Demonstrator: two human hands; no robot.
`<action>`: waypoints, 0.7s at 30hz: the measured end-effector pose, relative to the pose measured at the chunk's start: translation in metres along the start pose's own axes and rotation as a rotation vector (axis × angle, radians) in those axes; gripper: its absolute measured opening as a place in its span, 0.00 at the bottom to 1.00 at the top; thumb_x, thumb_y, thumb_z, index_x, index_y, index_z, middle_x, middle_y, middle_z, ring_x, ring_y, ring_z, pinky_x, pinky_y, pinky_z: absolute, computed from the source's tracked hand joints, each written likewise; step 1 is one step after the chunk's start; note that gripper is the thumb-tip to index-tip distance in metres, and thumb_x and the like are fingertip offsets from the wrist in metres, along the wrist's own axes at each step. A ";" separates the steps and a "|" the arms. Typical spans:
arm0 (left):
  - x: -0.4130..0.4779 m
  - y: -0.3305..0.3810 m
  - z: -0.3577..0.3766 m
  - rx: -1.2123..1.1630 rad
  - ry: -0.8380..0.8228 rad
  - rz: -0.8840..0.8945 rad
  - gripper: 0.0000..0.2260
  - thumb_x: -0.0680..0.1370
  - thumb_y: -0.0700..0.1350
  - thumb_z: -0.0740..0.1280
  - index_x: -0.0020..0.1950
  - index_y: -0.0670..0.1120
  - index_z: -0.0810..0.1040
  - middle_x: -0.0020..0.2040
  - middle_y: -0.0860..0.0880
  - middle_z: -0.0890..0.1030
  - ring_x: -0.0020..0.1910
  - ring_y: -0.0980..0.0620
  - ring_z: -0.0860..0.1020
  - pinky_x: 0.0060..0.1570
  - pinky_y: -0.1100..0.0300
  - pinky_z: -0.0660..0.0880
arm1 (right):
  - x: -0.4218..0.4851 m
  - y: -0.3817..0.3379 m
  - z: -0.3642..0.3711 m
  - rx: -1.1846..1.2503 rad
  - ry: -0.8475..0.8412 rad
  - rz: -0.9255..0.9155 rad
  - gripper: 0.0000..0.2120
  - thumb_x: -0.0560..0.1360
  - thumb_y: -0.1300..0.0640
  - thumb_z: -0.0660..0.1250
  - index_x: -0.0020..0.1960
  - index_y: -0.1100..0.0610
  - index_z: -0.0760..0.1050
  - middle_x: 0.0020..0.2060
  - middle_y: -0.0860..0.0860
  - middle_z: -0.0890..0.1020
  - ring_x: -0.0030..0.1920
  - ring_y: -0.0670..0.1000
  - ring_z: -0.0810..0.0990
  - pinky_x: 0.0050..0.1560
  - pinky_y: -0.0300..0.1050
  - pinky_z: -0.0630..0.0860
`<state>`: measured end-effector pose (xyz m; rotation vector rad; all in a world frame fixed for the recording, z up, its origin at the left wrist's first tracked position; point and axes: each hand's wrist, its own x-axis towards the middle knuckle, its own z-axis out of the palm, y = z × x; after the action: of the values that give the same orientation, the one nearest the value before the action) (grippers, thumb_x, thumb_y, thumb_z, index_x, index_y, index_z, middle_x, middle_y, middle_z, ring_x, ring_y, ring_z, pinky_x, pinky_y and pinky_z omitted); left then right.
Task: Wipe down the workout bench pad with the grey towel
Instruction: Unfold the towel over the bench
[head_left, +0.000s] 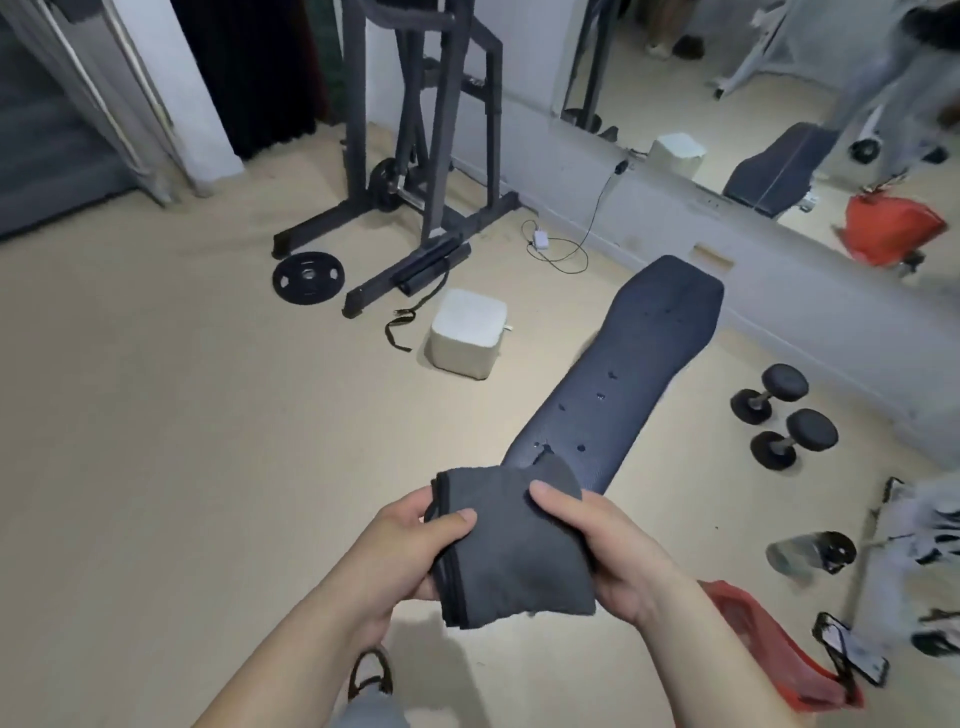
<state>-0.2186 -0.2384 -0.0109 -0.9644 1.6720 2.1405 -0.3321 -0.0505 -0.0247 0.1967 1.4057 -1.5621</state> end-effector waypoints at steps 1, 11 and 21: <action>0.017 0.015 -0.005 0.034 -0.043 -0.010 0.10 0.81 0.46 0.68 0.62 0.55 0.82 0.53 0.52 0.88 0.52 0.51 0.86 0.45 0.52 0.84 | 0.009 -0.009 0.002 0.030 0.023 -0.015 0.20 0.78 0.51 0.73 0.66 0.60 0.81 0.61 0.61 0.85 0.63 0.63 0.84 0.62 0.60 0.79; 0.157 0.149 0.051 0.302 -0.380 -0.045 0.09 0.80 0.43 0.68 0.58 0.52 0.84 0.52 0.48 0.88 0.47 0.49 0.86 0.43 0.54 0.76 | 0.048 -0.096 -0.030 0.389 0.436 -0.177 0.16 0.78 0.55 0.72 0.63 0.61 0.82 0.56 0.62 0.87 0.57 0.64 0.86 0.62 0.65 0.80; 0.301 0.224 0.104 0.445 -0.357 -0.039 0.14 0.78 0.43 0.72 0.63 0.51 0.76 0.54 0.48 0.85 0.54 0.49 0.85 0.58 0.48 0.82 | 0.118 -0.180 -0.090 0.599 0.606 -0.346 0.14 0.81 0.55 0.70 0.64 0.61 0.80 0.55 0.61 0.88 0.56 0.61 0.87 0.63 0.61 0.80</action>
<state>-0.6064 -0.2674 -0.0196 -0.4516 1.8055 1.6788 -0.5645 -0.0680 -0.0127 0.8858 1.4173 -2.3182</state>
